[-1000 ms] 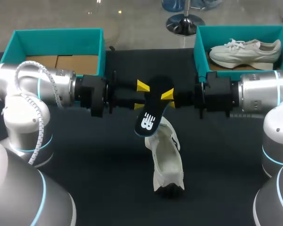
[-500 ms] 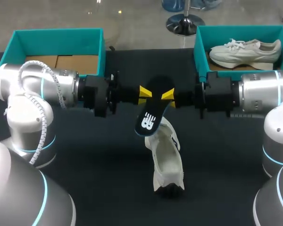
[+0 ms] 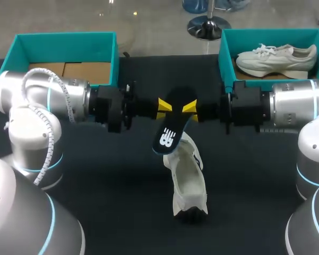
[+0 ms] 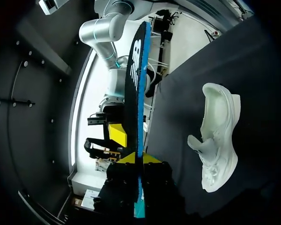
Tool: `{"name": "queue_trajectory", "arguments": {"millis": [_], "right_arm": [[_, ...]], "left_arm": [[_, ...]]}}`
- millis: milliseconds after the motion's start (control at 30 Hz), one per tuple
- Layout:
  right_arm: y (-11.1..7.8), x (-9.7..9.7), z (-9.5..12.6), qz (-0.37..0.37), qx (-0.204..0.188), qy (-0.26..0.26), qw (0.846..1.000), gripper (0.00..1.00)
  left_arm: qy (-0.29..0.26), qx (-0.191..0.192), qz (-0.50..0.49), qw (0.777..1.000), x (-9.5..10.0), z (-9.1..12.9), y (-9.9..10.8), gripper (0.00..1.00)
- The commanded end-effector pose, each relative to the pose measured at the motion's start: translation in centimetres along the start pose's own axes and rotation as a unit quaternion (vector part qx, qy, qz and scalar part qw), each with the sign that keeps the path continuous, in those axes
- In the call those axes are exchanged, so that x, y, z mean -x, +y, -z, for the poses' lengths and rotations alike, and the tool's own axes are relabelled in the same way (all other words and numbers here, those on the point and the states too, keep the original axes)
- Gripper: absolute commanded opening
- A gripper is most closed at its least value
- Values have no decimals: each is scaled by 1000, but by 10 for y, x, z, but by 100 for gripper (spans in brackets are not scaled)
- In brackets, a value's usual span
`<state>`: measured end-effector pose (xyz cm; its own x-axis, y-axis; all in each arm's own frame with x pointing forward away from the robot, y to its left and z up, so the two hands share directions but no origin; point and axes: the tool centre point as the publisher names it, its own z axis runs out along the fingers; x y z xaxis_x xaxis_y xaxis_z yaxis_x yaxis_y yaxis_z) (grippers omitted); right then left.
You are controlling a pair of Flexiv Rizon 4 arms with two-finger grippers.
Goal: Take the shoe out of the shoebox, open the shoe tongue, remove and reinsert the insole, then place the shoe into the shoebox
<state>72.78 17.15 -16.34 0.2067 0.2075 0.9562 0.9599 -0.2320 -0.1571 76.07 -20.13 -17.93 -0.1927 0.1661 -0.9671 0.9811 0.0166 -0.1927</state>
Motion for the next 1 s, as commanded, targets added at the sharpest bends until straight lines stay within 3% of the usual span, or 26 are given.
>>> {"name": "queue_trajectory", "arguments": {"millis": [33, 300, 567, 700, 800, 1000], "right_arm": [[0, -1, -5, 0, 1, -1, 1000, 100], [8, -15, 26, 17, 48, -39, 998, 100], [22, -32, 46, 49, 40, -120, 991, 100], [28, -37, 50, 64, 25, -196, 978, 100], [30, -39, 49, 61, 34, -310, 948, 100], [31, -38, 50, 57, 38, -323, 944, 100]], "left_arm": [[19, 6, 10, 1000, 2, 5, -3, 0], [32, 4, 19, 999, -3, 27, -4, 0], [40, -2, 17, 999, -5, 43, -9, 0], [44, -2, 17, 999, -8, 46, -12, 0], [45, -4, 18, 999, -10, 47, -15, 0], [47, -4, 18, 999, -11, 48, -17, 0]]}}
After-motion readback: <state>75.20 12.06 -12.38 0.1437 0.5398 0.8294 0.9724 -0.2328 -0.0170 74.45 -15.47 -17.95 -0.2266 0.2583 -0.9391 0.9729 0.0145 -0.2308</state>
